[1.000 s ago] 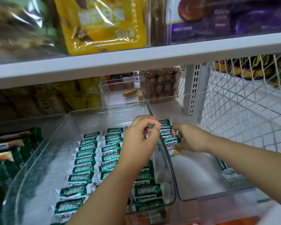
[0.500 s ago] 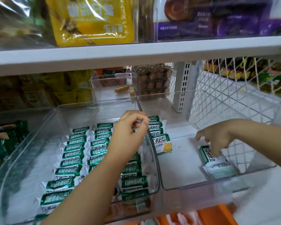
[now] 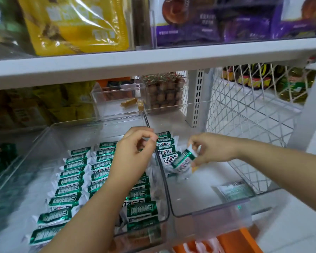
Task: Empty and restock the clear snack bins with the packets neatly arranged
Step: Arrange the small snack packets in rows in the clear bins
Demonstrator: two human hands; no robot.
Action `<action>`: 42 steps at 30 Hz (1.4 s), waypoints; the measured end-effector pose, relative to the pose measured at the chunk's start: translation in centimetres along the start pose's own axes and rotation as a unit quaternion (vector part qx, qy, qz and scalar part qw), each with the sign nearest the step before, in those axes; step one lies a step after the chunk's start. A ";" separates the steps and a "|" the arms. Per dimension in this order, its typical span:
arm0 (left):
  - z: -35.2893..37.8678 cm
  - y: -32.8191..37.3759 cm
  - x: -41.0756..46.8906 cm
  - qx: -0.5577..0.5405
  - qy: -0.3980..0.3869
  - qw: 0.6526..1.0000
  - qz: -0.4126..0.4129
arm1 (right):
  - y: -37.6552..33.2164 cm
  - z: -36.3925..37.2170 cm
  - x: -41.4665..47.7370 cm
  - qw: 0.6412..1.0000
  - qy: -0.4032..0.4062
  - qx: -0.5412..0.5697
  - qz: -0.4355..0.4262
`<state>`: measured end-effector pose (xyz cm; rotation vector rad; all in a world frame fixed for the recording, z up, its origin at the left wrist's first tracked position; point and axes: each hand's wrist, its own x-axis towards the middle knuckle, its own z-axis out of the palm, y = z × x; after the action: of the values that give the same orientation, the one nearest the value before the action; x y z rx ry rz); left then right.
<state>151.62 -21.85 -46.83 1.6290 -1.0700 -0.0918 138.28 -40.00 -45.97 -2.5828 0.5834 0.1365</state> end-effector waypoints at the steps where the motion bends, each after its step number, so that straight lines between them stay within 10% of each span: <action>1: 0.0 0.0 0.0 0.002 0.001 1.000 0.002 | -0.5 1.0 0.4 0.999 -0.010 0.047 0.000; 11: 0.0 0.3 -0.1 0.004 0.001 1.000 -0.006 | -0.7 3.4 1.9 0.981 0.050 0.186 0.029; 25: -0.3 1.9 -0.2 0.075 0.000 0.995 0.064 | -0.2 -0.4 -2.8 0.996 0.082 -0.017 0.009; 34: 8.3 7.5 0.5 0.290 -0.391 0.872 0.042 | 2.0 -1.6 -16.0 0.990 0.131 -0.012 0.042; 42: 14.1 5.8 0.4 0.313 -0.484 0.816 -0.043 | 3.7 -1.5 -17.9 0.995 0.095 0.006 0.025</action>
<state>140.54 -32.27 -47.18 2.2982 -1.9376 -0.7718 120.53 -36.89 -42.72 -2.5886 0.7143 -0.0983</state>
